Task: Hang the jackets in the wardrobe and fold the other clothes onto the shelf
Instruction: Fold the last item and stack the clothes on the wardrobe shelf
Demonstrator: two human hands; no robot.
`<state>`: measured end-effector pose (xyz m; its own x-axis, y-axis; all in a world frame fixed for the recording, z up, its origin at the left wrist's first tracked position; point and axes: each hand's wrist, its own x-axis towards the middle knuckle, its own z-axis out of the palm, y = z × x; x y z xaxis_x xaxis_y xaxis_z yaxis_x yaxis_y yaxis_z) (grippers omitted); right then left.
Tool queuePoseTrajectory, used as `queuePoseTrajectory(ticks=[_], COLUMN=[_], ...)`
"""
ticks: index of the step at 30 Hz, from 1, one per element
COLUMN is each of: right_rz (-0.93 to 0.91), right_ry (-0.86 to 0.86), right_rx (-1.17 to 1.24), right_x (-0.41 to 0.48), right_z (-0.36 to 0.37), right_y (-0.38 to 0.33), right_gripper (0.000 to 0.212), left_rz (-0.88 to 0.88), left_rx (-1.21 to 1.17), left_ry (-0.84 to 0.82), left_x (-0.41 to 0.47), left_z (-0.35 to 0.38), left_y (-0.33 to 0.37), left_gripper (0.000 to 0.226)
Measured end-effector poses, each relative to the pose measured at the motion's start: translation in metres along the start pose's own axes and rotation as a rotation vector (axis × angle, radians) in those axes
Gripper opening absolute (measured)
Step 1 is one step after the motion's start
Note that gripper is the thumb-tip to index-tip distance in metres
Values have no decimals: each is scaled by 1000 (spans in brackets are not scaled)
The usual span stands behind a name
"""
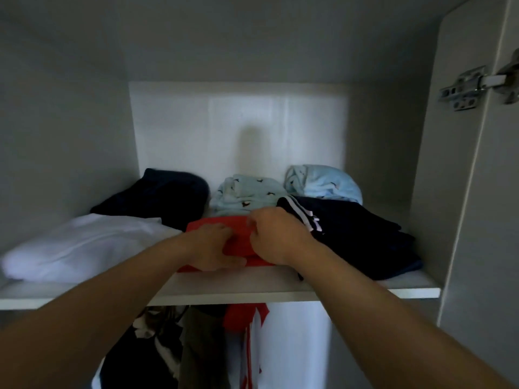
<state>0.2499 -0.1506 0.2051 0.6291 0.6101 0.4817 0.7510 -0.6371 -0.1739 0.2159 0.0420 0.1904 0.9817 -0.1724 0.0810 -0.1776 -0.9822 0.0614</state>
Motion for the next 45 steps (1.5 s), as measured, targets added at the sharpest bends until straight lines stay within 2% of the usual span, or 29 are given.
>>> queuePoseTrajectory(ticks=[2,4,7,11,14,16,18,22,25,27,31,33,34,36,39,42,43,45], right_rz=[43,80,63,-32,-109,-166,-192,-193,-54,65,309,316,287,196,64,-92,-153,-254], right_ry=[-124,-220,-192,-163,-208,-166,-134,-166,-93,-69,-160,-118,-65,92,348,456,460,380], right_rx=[9,11,-4,-47,-191,-350,-397,-288,-128,39,635,698,665,551,506,546,549,548], right_x=[6,8,4,-28,-63,-79,-83,-70,-45,-24,12,29,38,53,69,78,80,82], right_z=[26,45,54,42,34,31,25,2,-16,-28,-42,-43,-41,-35,-16,14,27,57], right_y=[-1,4,7,-9,-29,-41,-49,-57,-57,-54,-56,-60,-64,-72,-97,-126,-135,-148], right_gripper=[26,30,32,60,78,75,64,44,16,13,15,16,15,14,16,23,25,28], left_rz=[-74,-67,-22,59,93,154,165,101,56,-26,-128,-163,-170,-179,-160,-118,-125,-247], left_rx=[31,32,43,-20,138,238,188,13,-88,-212,-624,-797,-800,-732,-463,-137,-14,347], left_ry=[-30,17,92,169,255,300,323,278,317,354,364,370,400,483,664,798,784,580], left_x=[-4,-11,-29,-66,-96,-108,-114,-116,-112,-109,-99,-95,-94,-94,-105,-124,-132,-147], left_z=[20,34,39,41,49,54,44,0,-23,-38,-63,-74,-81,-97,-123,-135,-135,-128], left_y=[-11,-22,-27,-22,-16,-16,-21,-36,-42,-51,-67,-72,-77,-89,-111,-133,-140,-153], left_gripper=[86,81,78,95,108,100,85,53,28,16,18,18,18,18,26,35,38,38])
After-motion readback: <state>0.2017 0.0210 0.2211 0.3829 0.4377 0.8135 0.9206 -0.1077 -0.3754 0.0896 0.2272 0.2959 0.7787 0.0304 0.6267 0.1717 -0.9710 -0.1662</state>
